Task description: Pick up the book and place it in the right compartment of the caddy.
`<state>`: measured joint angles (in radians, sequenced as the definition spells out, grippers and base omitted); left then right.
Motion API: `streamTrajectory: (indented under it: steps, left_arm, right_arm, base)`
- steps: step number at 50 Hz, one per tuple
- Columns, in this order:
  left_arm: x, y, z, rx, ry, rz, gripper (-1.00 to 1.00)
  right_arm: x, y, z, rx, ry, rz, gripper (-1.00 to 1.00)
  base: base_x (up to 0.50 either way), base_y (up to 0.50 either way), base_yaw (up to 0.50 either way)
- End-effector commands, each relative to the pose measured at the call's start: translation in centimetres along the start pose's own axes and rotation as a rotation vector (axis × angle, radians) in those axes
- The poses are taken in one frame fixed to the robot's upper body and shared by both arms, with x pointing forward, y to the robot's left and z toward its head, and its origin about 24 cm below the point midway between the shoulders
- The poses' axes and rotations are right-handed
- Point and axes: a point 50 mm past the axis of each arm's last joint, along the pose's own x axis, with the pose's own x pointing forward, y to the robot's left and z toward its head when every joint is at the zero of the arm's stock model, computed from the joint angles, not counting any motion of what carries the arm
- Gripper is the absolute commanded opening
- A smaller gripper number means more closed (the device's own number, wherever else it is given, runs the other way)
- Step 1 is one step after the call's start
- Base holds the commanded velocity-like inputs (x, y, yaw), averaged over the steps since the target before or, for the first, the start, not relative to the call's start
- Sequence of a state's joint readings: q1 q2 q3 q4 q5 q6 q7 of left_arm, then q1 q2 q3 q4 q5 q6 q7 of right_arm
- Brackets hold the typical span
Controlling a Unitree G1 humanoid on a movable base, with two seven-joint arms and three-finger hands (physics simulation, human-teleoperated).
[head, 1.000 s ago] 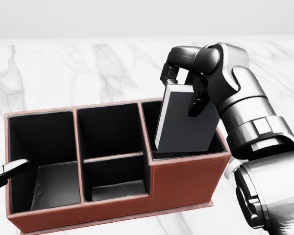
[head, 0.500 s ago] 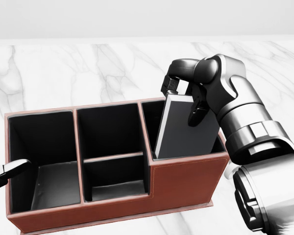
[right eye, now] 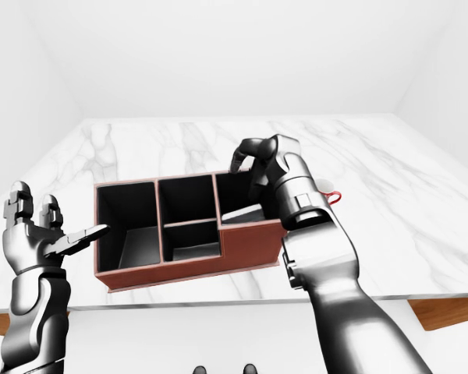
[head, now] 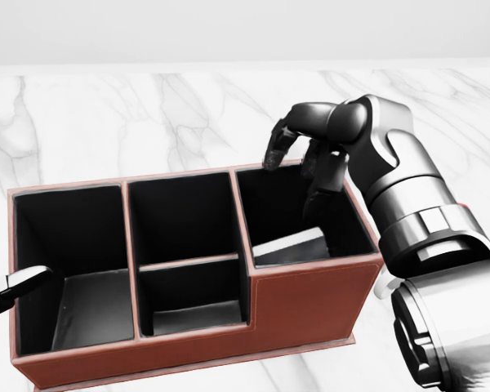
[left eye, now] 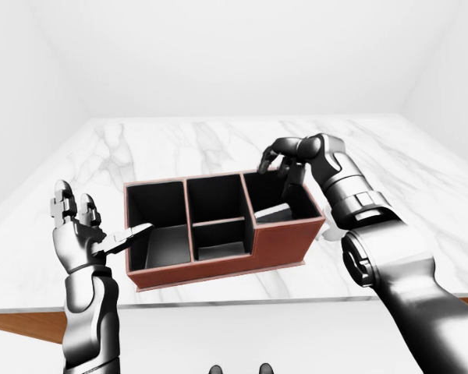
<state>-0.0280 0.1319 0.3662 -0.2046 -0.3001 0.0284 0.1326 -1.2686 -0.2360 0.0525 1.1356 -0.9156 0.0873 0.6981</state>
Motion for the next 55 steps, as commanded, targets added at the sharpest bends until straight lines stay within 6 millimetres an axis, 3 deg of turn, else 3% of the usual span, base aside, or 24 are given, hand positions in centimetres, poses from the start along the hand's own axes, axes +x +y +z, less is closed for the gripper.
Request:
streamTrajectory:
  steps: [1,13,21,34,38,44,47,55]
  left_arm:
    - [0.0,0.0,0.0,0.001,0.001,0.001,1.00]
    - [0.0,0.0,-0.1,0.002,0.001,0.001,1.00]
    - [0.0,0.0,-0.1,0.003,0.001,0.001,1.00]
    - [0.0,0.0,0.0,0.001,0.001,0.001,1.00]
    - [0.1,0.0,0.0,0.000,0.001,0.004,1.00]
    - [0.1,0.0,0.0,0.002,0.001,0.002,1.00]
    - [0.1,0.0,0.0,0.003,0.001,0.002,1.00]
    - [0.0,0.0,0.0,0.003,0.001,0.002,1.00]
  right_arm:
    - [-0.1,-0.1,-0.2,-0.001,0.008,-0.005,1.00]
    - [-0.4,-0.7,-0.1,0.007,-0.001,-0.022,1.00]
    - [-2.0,-3.4,1.9,0.032,-0.085,-0.098,1.00]
    - [-4.1,-5.4,4.7,-0.004,-0.213,-0.225,1.00]
    - [-5.6,-6.3,5.3,0.014,-0.300,-0.301,1.00]
    - [-6.4,-6.1,5.2,0.021,-0.348,-0.344,1.00]
    - [-5.6,-5.7,4.3,0.070,-0.338,-0.322,1.00]
    - [-5.7,-6.5,4.1,0.150,-0.374,-0.403,1.00]
  base:
    - [0.00,0.00,0.00]
    - [0.00,0.00,0.00]
    - [0.00,0.00,0.00]
    - [0.00,0.00,0.00]
    - [0.00,0.00,0.00]
    - [0.00,0.00,0.00]
    - [0.00,0.00,0.00]
    - [0.00,0.00,0.00]
